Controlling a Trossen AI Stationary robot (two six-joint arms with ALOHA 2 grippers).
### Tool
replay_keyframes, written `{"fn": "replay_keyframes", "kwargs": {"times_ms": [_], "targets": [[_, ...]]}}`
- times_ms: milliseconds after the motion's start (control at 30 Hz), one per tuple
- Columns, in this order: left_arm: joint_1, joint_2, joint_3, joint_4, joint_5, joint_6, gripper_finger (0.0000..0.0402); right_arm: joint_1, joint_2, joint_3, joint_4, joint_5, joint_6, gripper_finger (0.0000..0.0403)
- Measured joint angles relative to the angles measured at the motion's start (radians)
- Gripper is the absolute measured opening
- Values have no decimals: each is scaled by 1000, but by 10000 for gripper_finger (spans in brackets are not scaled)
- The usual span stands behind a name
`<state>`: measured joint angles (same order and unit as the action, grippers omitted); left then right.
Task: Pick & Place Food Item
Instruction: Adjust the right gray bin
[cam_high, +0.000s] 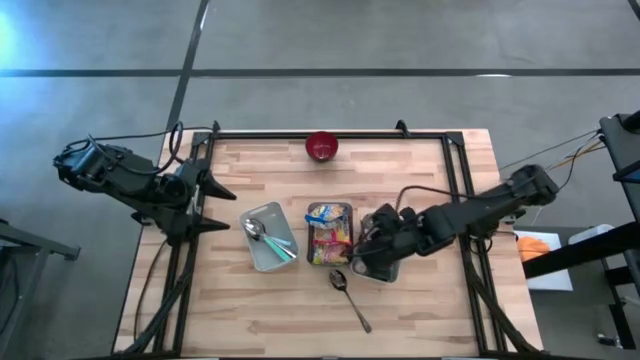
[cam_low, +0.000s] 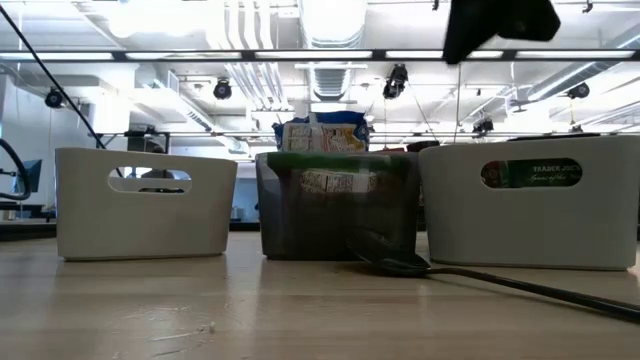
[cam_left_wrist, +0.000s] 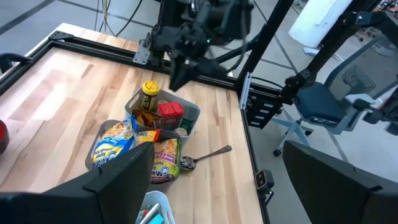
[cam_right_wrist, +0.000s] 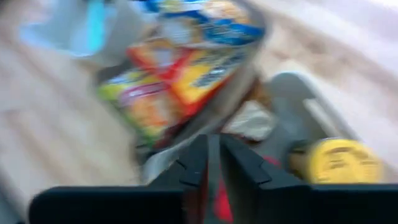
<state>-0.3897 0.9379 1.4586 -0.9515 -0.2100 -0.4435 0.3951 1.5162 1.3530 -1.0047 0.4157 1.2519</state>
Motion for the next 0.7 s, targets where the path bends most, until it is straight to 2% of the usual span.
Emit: {"fn": "replay_keyframes", "kwargs": {"times_ms": [100, 200, 267, 333, 500, 700], "targets": [[0, 1, 0, -6, 0, 0, 361, 16, -12, 1, 109, -53, -10, 95], [0, 2, 0, -20, 0, -3, 361, 20, 2, 1, 232, -185, -11, 145], [0, 2, 0, -32, 0, -3, 361, 20, 18, 1, 299, -264, 15, 167], [0, 2, 0, -45, 0, -3, 361, 27, 47, 13, 320, -289, 51, 177], [0, 3, 0, -60, -8, -3, 361, 64, 167, 121, 188, -286, 75, 179], [0, 3, 0, -80, -8, -3, 361, 99, 349, 338, 14, -285, 83, 179]]}}
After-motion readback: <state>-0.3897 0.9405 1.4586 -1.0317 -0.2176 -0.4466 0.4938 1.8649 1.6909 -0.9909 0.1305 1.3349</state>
